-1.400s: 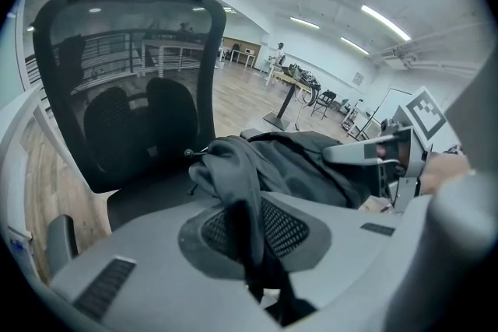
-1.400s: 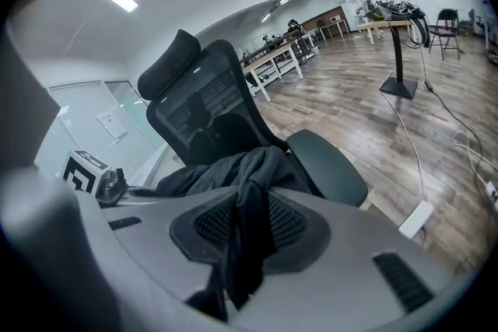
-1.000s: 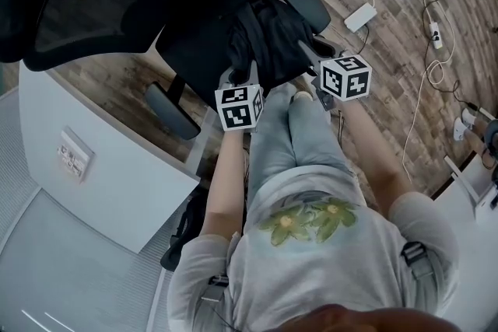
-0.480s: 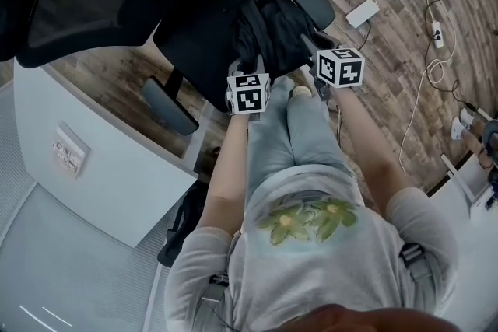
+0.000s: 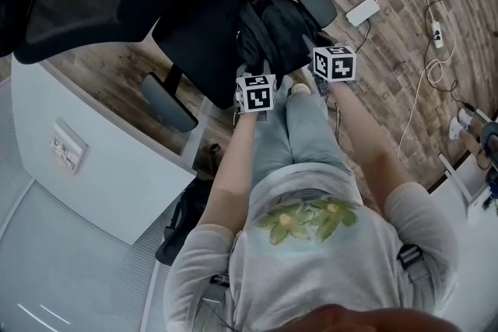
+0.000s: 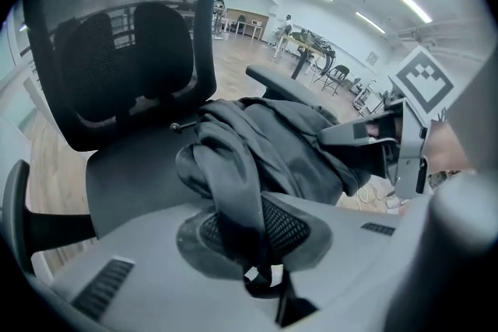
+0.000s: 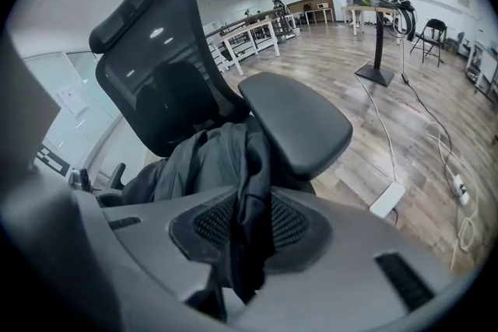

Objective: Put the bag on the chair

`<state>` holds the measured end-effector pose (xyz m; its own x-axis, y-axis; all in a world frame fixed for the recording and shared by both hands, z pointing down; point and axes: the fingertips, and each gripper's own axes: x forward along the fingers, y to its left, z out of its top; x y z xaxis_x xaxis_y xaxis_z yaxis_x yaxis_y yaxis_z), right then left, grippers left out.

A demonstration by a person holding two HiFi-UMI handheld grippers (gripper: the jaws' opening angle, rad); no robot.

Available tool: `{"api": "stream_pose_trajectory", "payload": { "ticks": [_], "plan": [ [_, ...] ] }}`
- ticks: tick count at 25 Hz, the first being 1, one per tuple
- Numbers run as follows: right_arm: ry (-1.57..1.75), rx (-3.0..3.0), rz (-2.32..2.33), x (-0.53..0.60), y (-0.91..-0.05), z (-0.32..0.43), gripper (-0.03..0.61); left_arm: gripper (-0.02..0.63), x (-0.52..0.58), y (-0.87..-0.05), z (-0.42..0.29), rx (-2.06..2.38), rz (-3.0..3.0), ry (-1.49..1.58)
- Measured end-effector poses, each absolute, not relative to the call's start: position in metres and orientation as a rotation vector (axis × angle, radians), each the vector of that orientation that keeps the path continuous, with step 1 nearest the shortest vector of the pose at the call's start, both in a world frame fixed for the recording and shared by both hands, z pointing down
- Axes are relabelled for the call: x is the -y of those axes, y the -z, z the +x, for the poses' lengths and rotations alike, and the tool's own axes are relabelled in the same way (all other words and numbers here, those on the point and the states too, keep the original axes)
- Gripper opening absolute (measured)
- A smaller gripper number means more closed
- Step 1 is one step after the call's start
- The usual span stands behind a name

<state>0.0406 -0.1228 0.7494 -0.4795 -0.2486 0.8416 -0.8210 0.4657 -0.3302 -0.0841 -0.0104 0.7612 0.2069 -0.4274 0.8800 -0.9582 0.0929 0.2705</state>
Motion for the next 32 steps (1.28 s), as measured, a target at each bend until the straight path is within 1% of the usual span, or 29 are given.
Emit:
{"api": "stream_pose_trajectory", "payload": {
  "ticks": [10,15,18,19,20,25,32],
  "plan": [
    [-0.968,1.922,0.825,0.119,-0.76,0.043,0.118,0.091,0.008,-0.767,-0.083,1.379,1.463,-0.707],
    [-0.95,1.924,0.78,0.114,-0.752,0.043,0.179,0.163,0.002,-0.769,-0.091,1.378,1.415,-0.688],
    [-0.938,1.944,0.782,0.11,-0.738,0.043,0.218,0.233,-0.006,-0.765,-0.095,1.37,1.392,-0.703],
    [-0.926,1.951,0.785,0.109,-0.732,0.045,0.229,0.27,-0.01,-0.761,-0.098,1.376,1.386,-0.707],
    [-0.917,1.956,0.789,0.108,-0.728,0.045,0.229,0.282,-0.012,-0.756,-0.101,1.384,1.382,-0.703],
    [-0.91,1.994,0.811,0.11,-0.704,0.045,0.233,0.29,-0.002,-0.718,-0.114,1.456,1.406,-0.633],
    [-0.905,2.054,0.835,0.106,-0.667,0.04,0.233,0.295,0.017,-0.664,-0.124,1.531,1.514,-0.61]
  ]
}}
